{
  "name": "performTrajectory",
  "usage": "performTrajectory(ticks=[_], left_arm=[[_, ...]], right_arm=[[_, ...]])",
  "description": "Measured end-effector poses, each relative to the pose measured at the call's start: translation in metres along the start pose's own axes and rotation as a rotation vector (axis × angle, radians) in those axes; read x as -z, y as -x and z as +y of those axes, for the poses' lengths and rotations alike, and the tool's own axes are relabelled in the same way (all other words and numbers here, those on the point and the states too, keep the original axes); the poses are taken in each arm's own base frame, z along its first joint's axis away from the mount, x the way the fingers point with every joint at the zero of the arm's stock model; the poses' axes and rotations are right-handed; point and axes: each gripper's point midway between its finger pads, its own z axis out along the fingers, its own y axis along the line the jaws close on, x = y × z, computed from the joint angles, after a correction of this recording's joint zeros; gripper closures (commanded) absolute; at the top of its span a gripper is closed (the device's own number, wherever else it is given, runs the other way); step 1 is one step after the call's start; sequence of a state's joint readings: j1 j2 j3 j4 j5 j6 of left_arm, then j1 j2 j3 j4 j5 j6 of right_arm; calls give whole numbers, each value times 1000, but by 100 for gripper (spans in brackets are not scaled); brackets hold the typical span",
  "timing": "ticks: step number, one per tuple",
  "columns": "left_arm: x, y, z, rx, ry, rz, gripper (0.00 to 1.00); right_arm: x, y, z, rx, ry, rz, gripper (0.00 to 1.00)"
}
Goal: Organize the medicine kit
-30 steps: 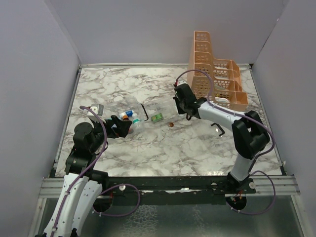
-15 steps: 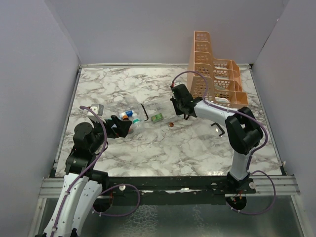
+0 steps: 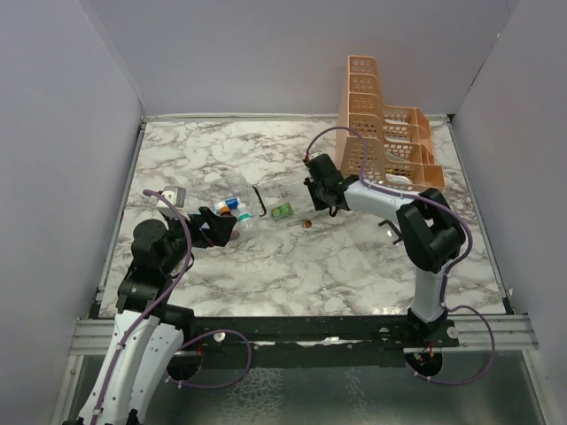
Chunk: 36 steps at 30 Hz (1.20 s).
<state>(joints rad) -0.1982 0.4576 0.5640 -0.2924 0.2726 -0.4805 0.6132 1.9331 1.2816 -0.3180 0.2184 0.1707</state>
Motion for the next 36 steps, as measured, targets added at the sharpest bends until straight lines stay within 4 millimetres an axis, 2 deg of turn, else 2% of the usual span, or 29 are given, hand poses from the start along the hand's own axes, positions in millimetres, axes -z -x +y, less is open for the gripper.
performTrajectory(ticks=[12,19,21,23,27,31,36], left_arm=[[0,0,0,0,0,0,1],[0,0,-1,0,-7,2,1],[0,0,-3,-1,-19,3,1],[0,1,-6,-4,-34,2,1],[0,1,-9,-6,-47,1,1],[0,1,-10,-6,-52,2,1],[0,1,-10,-6,-53,2,1]], right_arm=[[16,8,-2,-18,1,-15,77],[49,29,0,-66,42,-84,64],[61,29,1,-86,64,-98,60],[73,23,2,-113,86,-108,57],[87,-5,9,-150,127,-82,53],[84,-31,24,-165,160,-25,52],[73,-46,48,-150,185,31,56]])
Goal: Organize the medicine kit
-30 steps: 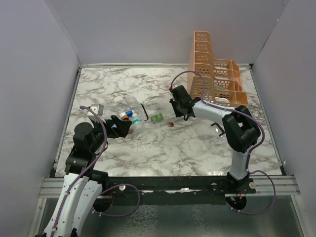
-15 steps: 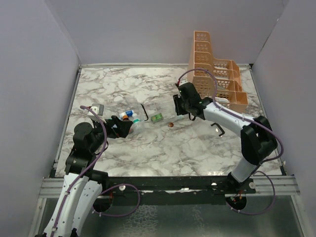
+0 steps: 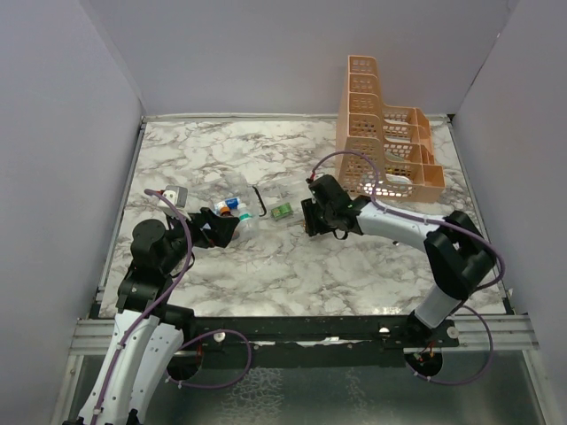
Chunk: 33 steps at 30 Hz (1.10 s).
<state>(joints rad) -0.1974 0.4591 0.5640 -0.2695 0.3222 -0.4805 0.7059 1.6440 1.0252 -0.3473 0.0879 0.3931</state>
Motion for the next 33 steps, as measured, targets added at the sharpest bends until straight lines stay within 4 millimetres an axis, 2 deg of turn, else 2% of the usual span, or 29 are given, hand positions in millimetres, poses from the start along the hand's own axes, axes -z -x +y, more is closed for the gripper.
performTrajectory(ticks=[5,14,24,29,33], left_arm=[[0,0,0,0,0,0,1],[0,0,0,0,0,0,1],[0,0,0,0,1,2,1],[-1,-1,0,1,1,3,1],[-1,-1,1,1,2,3,1]], right_arm=[[-20,-12,7,-5,-8,53,57],[-45,-6,8,-25,-40,67,60],[-58,9,2,-26,-103,29,68],[-59,11,1,-24,-114,24,68],[-59,11,0,-22,-115,24,73]])
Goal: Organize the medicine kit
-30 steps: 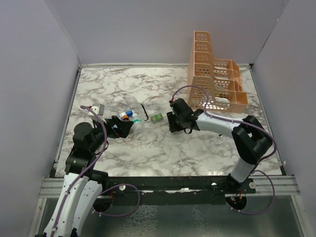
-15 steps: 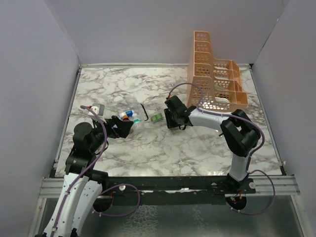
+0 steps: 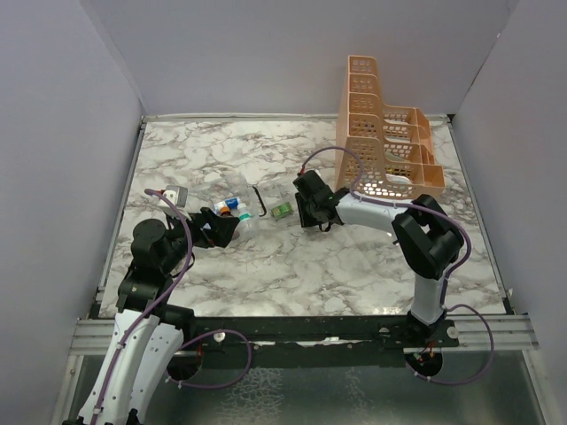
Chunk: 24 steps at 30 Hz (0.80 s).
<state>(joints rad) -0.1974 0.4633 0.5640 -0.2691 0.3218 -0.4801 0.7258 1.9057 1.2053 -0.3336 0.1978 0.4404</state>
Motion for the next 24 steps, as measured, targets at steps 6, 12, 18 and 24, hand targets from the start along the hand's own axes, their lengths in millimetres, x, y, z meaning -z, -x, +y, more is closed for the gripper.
performTrajectory(ticks=[6,12,18,24], left_arm=[[0,0,0,0,0,0,1],[0,0,0,0,0,0,1],[0,0,0,0,0,0,1],[0,0,0,0,0,0,1]], right_arm=[[1,1,0,0,0,-2,74],[24,15,-1,-11,13,-51,74],[54,55,-1,-48,13,-196,74],[47,92,4,-75,-24,-273,74]])
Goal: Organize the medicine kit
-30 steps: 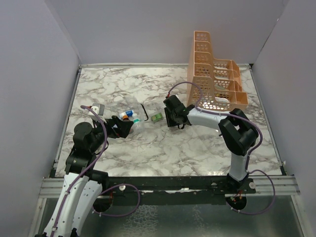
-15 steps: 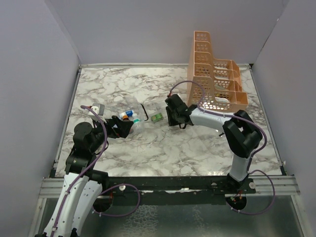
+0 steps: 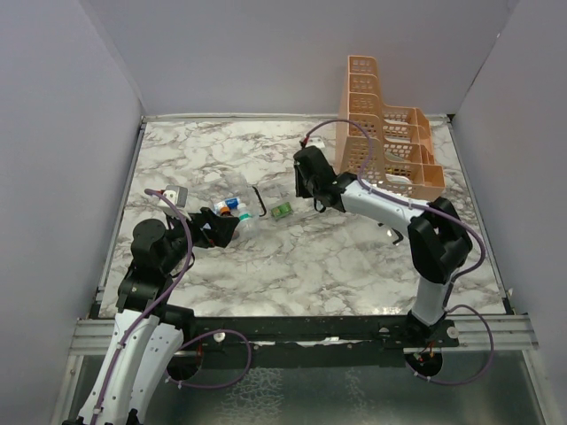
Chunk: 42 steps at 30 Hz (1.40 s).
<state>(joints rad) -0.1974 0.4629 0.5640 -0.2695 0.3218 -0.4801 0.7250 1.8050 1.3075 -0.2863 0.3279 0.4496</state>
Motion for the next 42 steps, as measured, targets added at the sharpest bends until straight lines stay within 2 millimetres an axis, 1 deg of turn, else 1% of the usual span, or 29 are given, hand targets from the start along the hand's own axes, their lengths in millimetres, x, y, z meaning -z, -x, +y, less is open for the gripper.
performTrajectory(ticks=[3,5,8,9,12,18,25,31,39,42], left_arm=[[0,0,0,0,0,0,1],[0,0,0,0,0,0,1],[0,0,0,0,0,0,1],[0,0,0,0,0,1,1],[0,0,0,1,1,2,1],[-1,-1,1,2,3,6,1],[-2,-2,1,3,4,9,1],[-2,-2,2,4,5,11,1],[-2,-2,2,4,5,11,1],[-2,-2,2,4,6,12,1]], right_arm=[[-17,22,4,-18,-18,-41,74],[-26,32,7,-28,-22,-59,74],[-43,40,3,-42,-40,-68,74],[-45,41,2,-45,-44,-69,74],[-59,38,-7,-52,-65,-57,74],[-77,29,-20,-52,-92,-32,74],[-91,29,-16,-21,-79,-39,75],[-102,23,-11,3,-60,-23,75],[-107,25,-6,15,-40,-22,75],[-108,23,-5,22,-33,-14,75]])
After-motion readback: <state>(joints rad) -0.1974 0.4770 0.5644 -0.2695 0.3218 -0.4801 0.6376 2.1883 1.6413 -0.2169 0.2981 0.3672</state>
